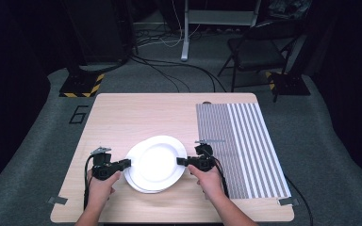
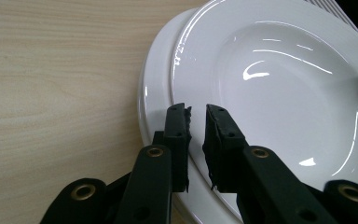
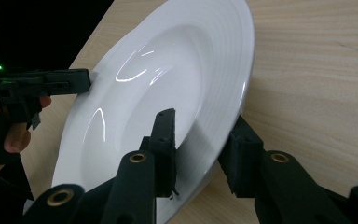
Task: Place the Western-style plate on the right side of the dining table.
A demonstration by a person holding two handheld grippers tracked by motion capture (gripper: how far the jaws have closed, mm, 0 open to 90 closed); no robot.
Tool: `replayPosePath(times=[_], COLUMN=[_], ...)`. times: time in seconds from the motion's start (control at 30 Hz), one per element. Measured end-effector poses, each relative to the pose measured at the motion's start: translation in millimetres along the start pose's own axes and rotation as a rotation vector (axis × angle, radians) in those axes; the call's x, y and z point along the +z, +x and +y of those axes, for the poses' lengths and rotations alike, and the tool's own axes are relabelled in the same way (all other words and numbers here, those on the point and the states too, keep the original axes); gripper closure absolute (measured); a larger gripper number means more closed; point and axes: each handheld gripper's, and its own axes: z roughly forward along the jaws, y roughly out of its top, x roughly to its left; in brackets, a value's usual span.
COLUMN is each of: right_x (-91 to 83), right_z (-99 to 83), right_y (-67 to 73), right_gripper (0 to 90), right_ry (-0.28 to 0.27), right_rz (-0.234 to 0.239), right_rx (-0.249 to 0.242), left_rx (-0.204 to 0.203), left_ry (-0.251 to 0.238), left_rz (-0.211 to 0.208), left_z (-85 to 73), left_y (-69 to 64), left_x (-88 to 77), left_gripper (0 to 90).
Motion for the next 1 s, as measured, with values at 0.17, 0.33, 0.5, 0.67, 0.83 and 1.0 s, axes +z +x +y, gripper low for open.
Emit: replayPosePath(times=[0.17, 0.33, 0.5, 0.67, 0.83, 1.0], right_x=[-1.5, -5.1, -9.8, -18.7, -27.0, -29.4], right_z=[1.1, 3.2, 5.4, 8.3, 10.3, 8.6], right_y=[-0.4, -0.8, -0.3, 0.5, 1.2, 3.8], right_gripper=[69.7, 70.9, 71.9, 73.3, 74.0, 74.0], right_ry=[0.006, 0.002, -0.004, -0.028, -0.047, -0.052], right_rz=[0.005, 0.014, 0.019, 0.008, -0.017, -0.03], right_rx=[-0.006, -0.007, -0.012, -0.018, -0.042, -0.061], left_rx=[0.003, 0.001, -0.001, 0.006, 0.009, -0.004], left_ry=[0.005, 0.013, 0.017, 0.025, 0.021, 0.012], left_rz=[-0.005, -0.018, -0.025, -0.031, -0.021, -0.034], left_z=[0.2, 0.4, 1.1, 3.3, 6.3, 9.0], left_y=[-0.2, -1.0, -2.9, -2.6, -5.0, -8.5], left_x=[0.3, 1.7, 3.4, 4.0, 4.4, 4.0], left_gripper=[78.3, 75.9, 73.4, 69.9, 64.1, 63.0])
